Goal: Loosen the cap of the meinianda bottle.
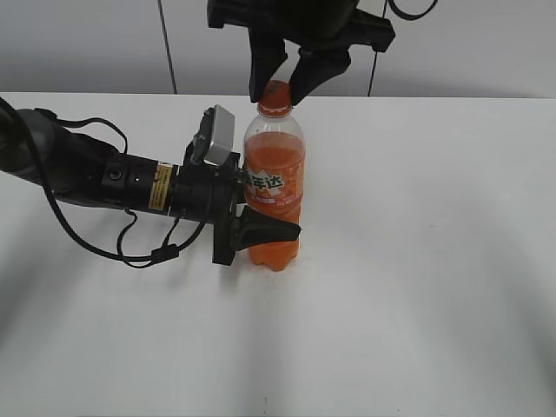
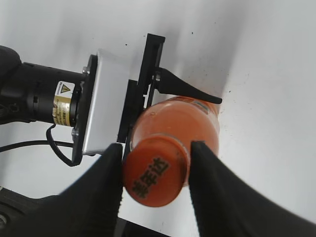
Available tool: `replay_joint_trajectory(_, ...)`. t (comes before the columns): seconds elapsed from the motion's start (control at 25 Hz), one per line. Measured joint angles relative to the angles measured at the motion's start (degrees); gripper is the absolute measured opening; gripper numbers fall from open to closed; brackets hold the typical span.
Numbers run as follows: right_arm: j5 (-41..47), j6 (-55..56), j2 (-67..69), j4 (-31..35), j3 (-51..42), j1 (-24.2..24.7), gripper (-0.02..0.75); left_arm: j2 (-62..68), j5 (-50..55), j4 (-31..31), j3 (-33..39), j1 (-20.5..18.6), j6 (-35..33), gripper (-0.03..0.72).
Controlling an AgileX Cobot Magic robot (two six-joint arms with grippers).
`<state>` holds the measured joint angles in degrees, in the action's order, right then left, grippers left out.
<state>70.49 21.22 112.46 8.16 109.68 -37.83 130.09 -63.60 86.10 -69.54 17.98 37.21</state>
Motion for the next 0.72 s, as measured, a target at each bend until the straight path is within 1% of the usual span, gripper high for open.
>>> replay_joint_trajectory(0.08, 0.0, -0.19, -0.05, 0.49, 0.0, 0.0, 0.292, 0.0, -0.06, 0.0, 0.0, 0.0, 0.0, 0.398)
replay_joint_trajectory(0.44, 0.0, -2.26, -0.05, 0.73, 0.0, 0.0, 0.283, 0.0, -0.06, 0.0, 0.0, 0.0, 0.0, 0.398)
replay_joint_trajectory(0.72, 0.0, -8.2, -0.05, 0.84, 0.0, 0.0, 0.281, 0.05, -0.06, 0.0, 0.0, 0.0, 0.0, 0.398)
